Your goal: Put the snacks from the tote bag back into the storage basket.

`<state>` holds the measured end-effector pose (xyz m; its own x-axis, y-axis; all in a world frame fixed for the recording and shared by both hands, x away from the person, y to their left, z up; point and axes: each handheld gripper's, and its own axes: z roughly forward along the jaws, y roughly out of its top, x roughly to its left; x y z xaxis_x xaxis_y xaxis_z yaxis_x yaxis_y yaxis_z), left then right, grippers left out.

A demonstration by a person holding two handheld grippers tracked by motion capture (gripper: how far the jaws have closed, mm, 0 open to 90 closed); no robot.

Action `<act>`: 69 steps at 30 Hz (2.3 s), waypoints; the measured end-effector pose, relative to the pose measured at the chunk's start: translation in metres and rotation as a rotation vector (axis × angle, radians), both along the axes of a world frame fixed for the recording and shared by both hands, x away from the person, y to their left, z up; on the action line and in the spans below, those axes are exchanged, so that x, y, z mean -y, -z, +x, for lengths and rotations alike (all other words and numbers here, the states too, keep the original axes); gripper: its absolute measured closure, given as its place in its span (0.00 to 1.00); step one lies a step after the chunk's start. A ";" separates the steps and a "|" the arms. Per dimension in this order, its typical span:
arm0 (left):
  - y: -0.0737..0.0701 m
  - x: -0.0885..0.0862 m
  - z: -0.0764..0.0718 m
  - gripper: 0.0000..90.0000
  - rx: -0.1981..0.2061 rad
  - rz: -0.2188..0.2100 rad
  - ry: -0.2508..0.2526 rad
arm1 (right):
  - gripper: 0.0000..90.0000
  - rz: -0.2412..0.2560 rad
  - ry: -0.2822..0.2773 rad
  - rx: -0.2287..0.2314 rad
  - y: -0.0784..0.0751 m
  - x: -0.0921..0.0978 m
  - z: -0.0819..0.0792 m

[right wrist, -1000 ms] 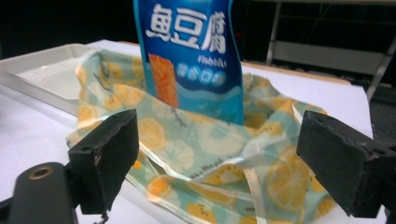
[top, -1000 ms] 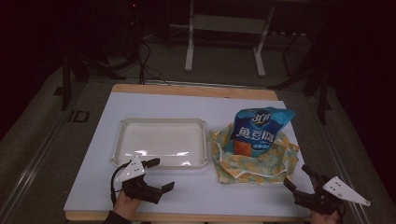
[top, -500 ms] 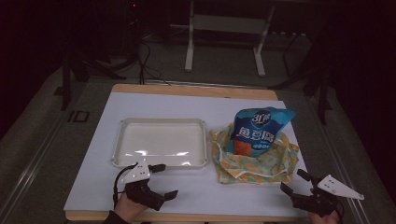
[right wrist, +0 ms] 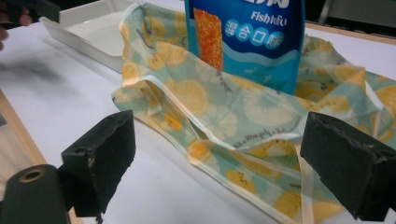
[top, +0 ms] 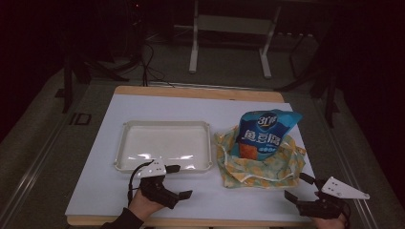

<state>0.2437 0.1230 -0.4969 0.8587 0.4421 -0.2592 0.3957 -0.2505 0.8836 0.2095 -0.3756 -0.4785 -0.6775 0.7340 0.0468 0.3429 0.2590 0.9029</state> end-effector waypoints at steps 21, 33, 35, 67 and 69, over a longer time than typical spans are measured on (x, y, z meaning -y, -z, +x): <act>-0.017 0.033 0.024 0.00 0.073 -0.005 0.032 | 0.12 0.006 -0.020 0.066 -0.017 -0.011 0.018; -0.032 0.054 0.049 0.00 0.099 0.000 0.044 | 0.12 0.008 -0.018 0.101 -0.030 -0.017 0.036; -0.032 0.057 0.053 0.00 0.097 -0.006 0.049 | 0.12 0.014 -0.013 0.104 -0.030 -0.017 0.040; -0.048 0.123 0.117 0.01 0.105 -0.020 0.062 | 0.16 0.013 0.043 0.116 -0.042 -0.024 0.087; -0.048 0.126 0.121 0.01 0.104 -0.021 0.059 | 0.16 0.013 0.039 0.108 -0.042 -0.026 0.091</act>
